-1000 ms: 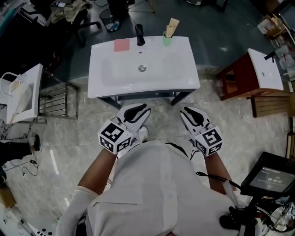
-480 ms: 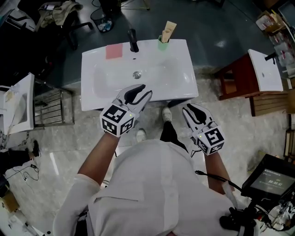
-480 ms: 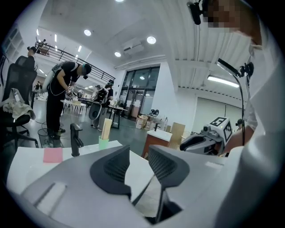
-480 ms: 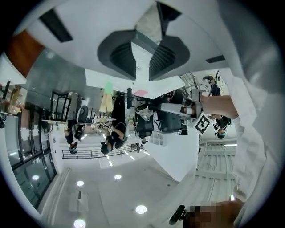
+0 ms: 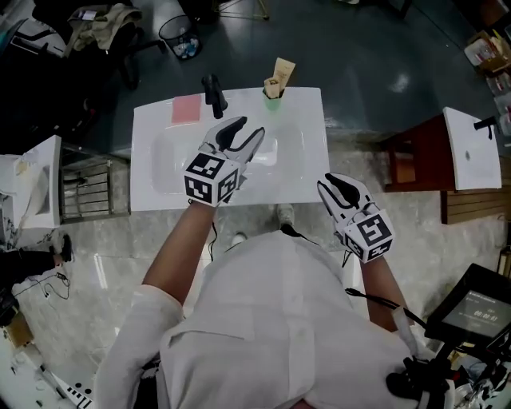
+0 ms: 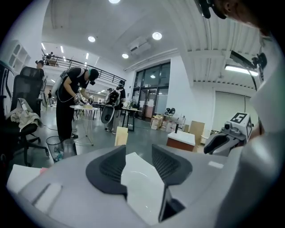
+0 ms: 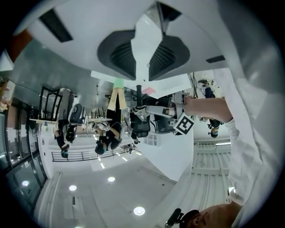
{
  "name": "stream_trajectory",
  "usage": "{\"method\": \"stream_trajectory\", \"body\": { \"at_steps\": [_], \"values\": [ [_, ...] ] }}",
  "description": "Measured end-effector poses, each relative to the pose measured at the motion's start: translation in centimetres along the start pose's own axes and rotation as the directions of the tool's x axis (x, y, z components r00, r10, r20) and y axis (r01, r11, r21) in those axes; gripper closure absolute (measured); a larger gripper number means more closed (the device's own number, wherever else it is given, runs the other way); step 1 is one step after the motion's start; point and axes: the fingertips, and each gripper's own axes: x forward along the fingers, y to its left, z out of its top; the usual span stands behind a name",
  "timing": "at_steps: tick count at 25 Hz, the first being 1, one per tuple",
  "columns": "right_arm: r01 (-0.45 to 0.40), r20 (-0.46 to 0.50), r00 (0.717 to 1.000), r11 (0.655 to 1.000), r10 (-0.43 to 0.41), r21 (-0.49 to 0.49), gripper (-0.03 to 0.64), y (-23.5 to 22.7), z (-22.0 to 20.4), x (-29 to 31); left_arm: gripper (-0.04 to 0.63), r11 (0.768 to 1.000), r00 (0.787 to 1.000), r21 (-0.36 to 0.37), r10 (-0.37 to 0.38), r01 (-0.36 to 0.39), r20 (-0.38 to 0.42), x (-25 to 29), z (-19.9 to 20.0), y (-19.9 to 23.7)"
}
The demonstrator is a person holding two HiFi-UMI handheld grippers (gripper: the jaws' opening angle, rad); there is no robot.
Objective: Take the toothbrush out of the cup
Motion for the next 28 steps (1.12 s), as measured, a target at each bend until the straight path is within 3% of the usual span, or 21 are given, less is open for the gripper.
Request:
{"method": "stream_trajectory", "body": {
  "at_steps": [8, 16, 22, 24, 28],
  "values": [
    [-0.052, -0.013, 0.999, 0.998, 0.052, 0.025, 0.543, -7.1, -0.9, 0.6, 0.393, 0.996, 0.994, -0.001, 0.094, -0.094, -0.048, 8.1, 0.6, 4.3],
    [-0.105, -0.031, 0.994, 0.994, 0.107, 0.042, 0.543, -13.1, -2.9, 1.9, 0.382, 0.993, 0.990, -0.016, 0.111, -0.113, -0.092, 14.3, -0.6, 6.7],
    [-0.118, -0.028, 0.992, 0.992, 0.120, 0.054, 0.544, -13.0, -3.0, 2.3, 0.385, 0.989, 0.982, -0.012, 0.144, -0.147, -0.118, 14.6, -1.8, 7.4],
    [-0.116, -0.030, 0.993, 0.992, 0.118, 0.056, 0.543, -13.0, -3.2, 2.2, 0.403, 0.989, 0.981, -0.007, 0.148, -0.150, -0.123, 14.5, -2.0, 7.3],
    [-0.104, -0.038, 0.994, 0.993, 0.107, 0.064, 0.543, -13.5, -3.5, 2.2, 0.514, 0.987, 0.979, 0.016, 0.160, -0.159, -0.127, 14.2, -2.0, 7.4]
  ]
}}
